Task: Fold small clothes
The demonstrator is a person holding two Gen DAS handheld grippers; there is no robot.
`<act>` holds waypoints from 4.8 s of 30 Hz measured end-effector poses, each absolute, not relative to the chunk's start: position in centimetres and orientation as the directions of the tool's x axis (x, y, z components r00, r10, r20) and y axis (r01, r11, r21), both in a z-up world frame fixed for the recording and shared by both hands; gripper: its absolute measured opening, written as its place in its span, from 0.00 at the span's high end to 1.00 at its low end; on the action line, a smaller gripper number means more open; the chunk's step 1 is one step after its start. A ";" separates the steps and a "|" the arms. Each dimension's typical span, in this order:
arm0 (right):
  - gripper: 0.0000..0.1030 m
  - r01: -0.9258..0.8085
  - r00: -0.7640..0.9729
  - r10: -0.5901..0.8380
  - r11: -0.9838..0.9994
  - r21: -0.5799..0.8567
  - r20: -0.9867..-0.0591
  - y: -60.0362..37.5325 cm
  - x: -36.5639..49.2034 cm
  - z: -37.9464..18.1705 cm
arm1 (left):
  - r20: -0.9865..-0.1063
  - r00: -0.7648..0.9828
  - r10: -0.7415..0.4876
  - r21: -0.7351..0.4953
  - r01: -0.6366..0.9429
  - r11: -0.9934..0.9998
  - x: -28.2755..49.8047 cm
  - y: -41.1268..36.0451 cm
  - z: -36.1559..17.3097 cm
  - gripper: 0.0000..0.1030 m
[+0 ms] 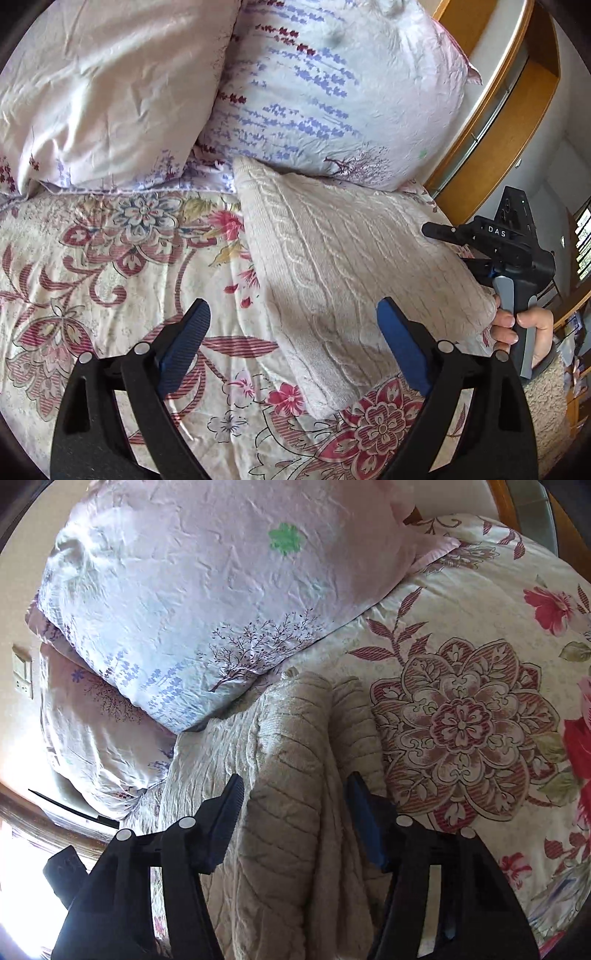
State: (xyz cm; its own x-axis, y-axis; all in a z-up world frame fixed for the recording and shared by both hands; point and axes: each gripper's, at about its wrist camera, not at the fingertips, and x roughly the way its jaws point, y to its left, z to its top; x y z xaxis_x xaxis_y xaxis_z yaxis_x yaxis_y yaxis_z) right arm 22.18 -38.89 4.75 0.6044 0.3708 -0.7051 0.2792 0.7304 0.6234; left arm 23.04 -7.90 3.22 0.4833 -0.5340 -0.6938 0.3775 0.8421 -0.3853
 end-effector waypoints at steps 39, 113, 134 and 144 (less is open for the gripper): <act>0.60 0.158 0.692 0.320 0.808 0.568 -0.647 -37.8 11.8 7.9 | -0.764 0.530 -0.367 0.035 0.603 0.797 17.6 -11.9 1.9 0.08; 0.20 0.328 0.627 0.377 0.667 0.669 -0.682 -41.4 17.5 6.9 | -0.686 0.451 -0.571 -0.440 0.368 0.819 24.8 -6.8 5.0 0.02; 0.17 0.334 0.530 0.515 0.604 0.724 -0.674 -41.7 21.2 3.3 | -0.773 0.449 -0.448 -0.311 0.347 0.885 29.0 -15.8 2.9 0.02; 0.17 0.300 0.526 0.571 0.569 0.766 -0.630 -42.5 21.0 3.0 | -0.757 0.372 -0.538 -0.424 0.347 0.837 30.1 -15.3 1.6 0.02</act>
State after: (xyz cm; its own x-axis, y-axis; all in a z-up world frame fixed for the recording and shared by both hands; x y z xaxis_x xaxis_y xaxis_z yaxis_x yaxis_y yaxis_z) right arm 20.96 -42.49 2.96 0.5260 0.5709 -0.6304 0.2996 0.5693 0.7656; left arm 30.06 -15.26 1.64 0.3715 -0.5375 -0.7570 0.3473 0.8366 -0.4236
